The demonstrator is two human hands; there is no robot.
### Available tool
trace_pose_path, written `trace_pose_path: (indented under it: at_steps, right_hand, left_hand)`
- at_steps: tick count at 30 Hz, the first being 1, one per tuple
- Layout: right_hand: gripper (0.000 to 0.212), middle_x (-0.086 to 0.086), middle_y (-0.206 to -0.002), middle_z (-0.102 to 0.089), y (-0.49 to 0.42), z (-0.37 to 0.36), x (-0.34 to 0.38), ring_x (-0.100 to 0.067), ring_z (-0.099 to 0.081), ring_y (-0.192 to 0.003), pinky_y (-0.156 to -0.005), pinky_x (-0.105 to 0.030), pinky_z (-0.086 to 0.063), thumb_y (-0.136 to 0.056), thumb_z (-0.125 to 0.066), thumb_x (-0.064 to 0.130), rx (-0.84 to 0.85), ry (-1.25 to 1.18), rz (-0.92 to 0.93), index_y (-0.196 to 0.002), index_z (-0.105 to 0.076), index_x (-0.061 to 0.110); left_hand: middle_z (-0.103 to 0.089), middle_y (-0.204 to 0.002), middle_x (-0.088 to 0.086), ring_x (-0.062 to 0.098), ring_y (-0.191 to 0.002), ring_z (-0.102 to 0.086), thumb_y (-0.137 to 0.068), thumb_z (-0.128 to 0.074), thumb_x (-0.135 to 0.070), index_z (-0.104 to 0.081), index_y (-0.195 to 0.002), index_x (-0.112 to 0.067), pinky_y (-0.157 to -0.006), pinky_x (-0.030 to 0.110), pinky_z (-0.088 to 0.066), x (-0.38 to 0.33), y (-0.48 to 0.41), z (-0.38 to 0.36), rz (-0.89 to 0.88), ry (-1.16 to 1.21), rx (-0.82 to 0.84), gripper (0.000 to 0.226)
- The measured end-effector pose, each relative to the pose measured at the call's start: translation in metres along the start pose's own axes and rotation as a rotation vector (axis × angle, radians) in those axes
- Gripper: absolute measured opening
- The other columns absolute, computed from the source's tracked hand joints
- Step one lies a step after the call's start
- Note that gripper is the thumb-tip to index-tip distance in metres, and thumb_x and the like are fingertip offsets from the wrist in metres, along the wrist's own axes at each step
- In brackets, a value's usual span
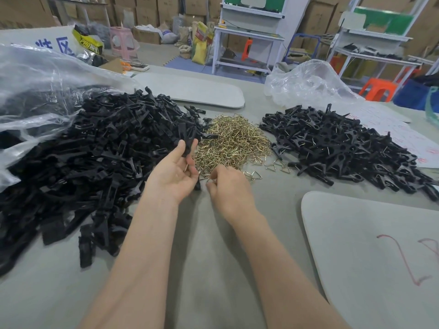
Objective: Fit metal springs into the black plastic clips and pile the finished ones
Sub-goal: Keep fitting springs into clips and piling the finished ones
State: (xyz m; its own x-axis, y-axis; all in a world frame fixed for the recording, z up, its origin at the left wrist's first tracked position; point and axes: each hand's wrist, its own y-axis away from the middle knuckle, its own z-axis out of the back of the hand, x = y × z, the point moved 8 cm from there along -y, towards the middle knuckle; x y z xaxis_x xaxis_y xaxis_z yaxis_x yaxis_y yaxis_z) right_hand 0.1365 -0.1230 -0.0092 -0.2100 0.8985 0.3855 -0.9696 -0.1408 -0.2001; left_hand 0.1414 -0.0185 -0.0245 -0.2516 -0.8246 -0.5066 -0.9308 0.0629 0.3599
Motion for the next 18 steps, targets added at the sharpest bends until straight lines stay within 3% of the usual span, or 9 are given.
trace_pose_path:
  at_steps: [5, 7, 9, 14, 18]
  right_hand:
    - [0.025, -0.011, -0.112, -0.058, -0.002, -0.005, -0.006, -0.031, -0.05, -0.11, -0.094, -0.04, -0.04, -0.094, -0.051, 0.026, 0.06, -0.003, -0.045, -0.113, -0.06, 0.013]
    - [0.022, -0.011, -0.112, -0.056, -0.001, -0.004, -0.008, -0.031, -0.05, -0.109, -0.094, -0.04, -0.04, -0.094, -0.051, 0.025, 0.07, -0.038, -0.065, -0.11, -0.061, 0.014]
    - [0.019, -0.011, -0.114, -0.054, -0.001, -0.004, -0.009, -0.03, -0.048, -0.111, -0.097, -0.041, -0.039, -0.092, -0.054, 0.023, 0.091, -0.076, -0.088, -0.108, -0.06, 0.014]
    - [0.022, -0.011, -0.113, -0.056, -0.001, -0.005, -0.001, -0.031, -0.049, -0.11, -0.095, -0.043, -0.04, -0.088, -0.051, 0.01, 0.128, -0.087, -0.054, -0.109, -0.053, 0.011]
    - [0.031, -0.011, -0.101, -0.062, -0.002, -0.005, -0.002, -0.031, -0.054, -0.103, -0.088, -0.039, -0.044, -0.09, -0.051, 0.01, 0.151, -0.118, -0.008, -0.121, -0.053, 0.012]
  left_hand:
    - [-0.068, -0.102, 0.015, 0.011, -0.073, -0.064, -0.091, -0.058, -0.008, -0.06, -0.099, 0.0, -0.079, 0.019, -0.054, 0.0, 0.002, -0.007, 0.013, 0.188, 0.054, 0.011]
    - [-0.065, -0.108, 0.022, 0.02, -0.072, -0.069, -0.09, -0.058, -0.003, -0.059, -0.102, 0.003, -0.076, 0.024, -0.057, 0.002, 0.003, -0.01, 0.042, 0.262, 0.09, 0.015]
    - [-0.066, -0.101, 0.026, 0.022, -0.076, -0.069, -0.088, -0.059, -0.002, -0.059, -0.102, 0.006, -0.071, 0.025, -0.059, 0.003, 0.004, -0.012, 0.068, 0.271, 0.115, 0.016]
    - [-0.066, -0.09, 0.007, 0.011, -0.079, -0.061, -0.087, -0.064, -0.017, -0.063, -0.089, -0.007, -0.068, 0.028, -0.051, 0.011, 0.003, -0.009, 0.104, 0.126, 0.061, 0.01]
    - [-0.06, -0.089, 0.008, 0.011, -0.076, -0.057, -0.08, -0.067, -0.013, -0.061, -0.094, -0.006, -0.07, 0.023, -0.05, 0.012, 0.0, -0.007, 0.098, 0.138, 0.046, 0.017]
